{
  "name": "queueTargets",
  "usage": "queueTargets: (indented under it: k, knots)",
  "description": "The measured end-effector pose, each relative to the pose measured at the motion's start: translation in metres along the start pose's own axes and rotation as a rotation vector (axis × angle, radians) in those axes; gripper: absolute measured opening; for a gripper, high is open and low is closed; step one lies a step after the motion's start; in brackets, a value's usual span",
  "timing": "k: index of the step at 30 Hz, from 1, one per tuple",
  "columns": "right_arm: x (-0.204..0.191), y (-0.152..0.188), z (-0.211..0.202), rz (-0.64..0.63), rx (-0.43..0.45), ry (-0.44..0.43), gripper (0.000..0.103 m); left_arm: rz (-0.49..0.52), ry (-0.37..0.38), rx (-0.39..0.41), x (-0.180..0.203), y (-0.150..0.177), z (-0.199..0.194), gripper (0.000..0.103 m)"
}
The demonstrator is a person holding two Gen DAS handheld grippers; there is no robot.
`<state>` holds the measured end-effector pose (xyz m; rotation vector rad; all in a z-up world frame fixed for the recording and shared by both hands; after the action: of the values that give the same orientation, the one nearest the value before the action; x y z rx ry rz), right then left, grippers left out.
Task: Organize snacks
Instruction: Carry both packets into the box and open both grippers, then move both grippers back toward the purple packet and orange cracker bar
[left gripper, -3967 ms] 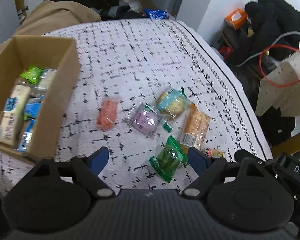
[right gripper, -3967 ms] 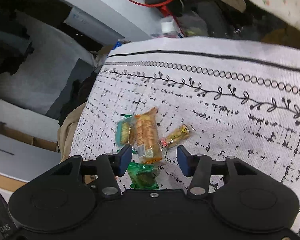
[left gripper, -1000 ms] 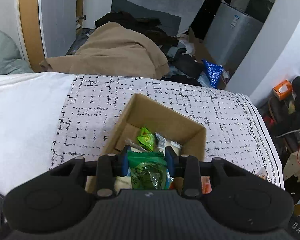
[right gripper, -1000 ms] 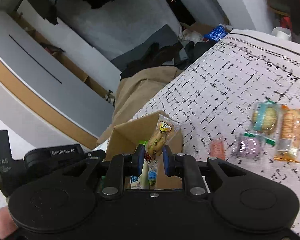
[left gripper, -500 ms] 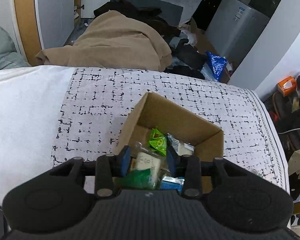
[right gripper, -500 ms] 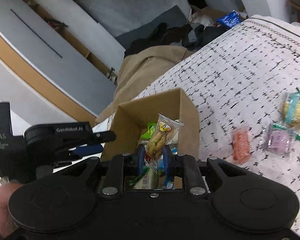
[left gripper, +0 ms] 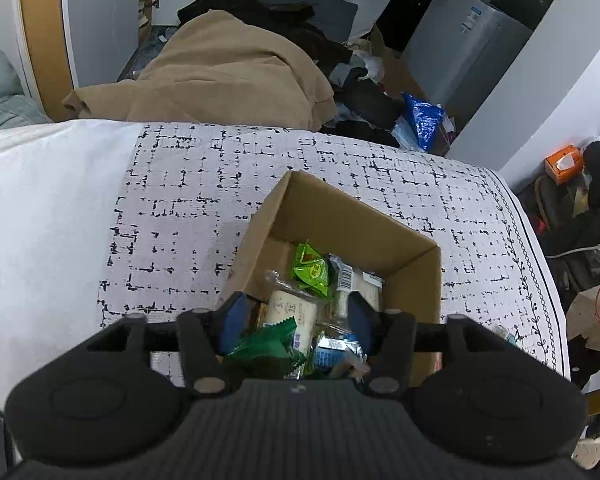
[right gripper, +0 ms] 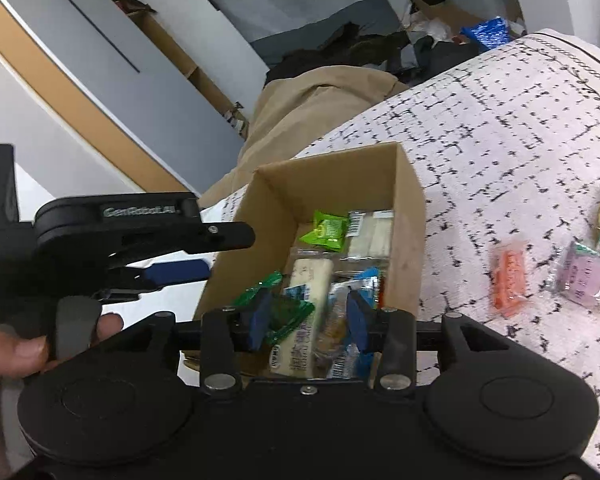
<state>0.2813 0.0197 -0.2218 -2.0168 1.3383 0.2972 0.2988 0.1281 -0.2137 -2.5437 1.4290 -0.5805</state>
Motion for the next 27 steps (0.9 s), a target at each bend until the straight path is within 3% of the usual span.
queueTargets:
  k: [2,13,22,27]
  knots:
    - [0.003,0.001,-0.003,0.006,0.005,0.008,0.042,-0.003,-0.021,0.002,-0.001,0.002,-0.001,0.07]
    - [0.018,0.001,-0.028,0.058,0.053,0.028,0.044,-0.016,-0.065,0.01,-0.003,0.014,-0.019,0.074]
    - [0.041,0.004,-0.059,0.111,0.111,0.058,0.047,0.04,-0.065,0.031,0.026,0.027,-0.031,0.075]
    - [0.059,0.004,-0.079,0.148,0.149,0.077,0.05,0.065,-0.051,0.046,0.047,0.035,-0.036,0.082]
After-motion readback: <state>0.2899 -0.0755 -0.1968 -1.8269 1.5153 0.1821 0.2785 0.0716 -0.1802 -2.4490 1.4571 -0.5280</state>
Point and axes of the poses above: each gripper's, at about its wrist camera, not at the fingertips, and z roughly the way its jaws point, x to its right, y to its underside, the point moved 10 cm from there along z, roughly the way its jaws point, and after that the axes turned 12 degrees about -x, right-handed, at the moved point
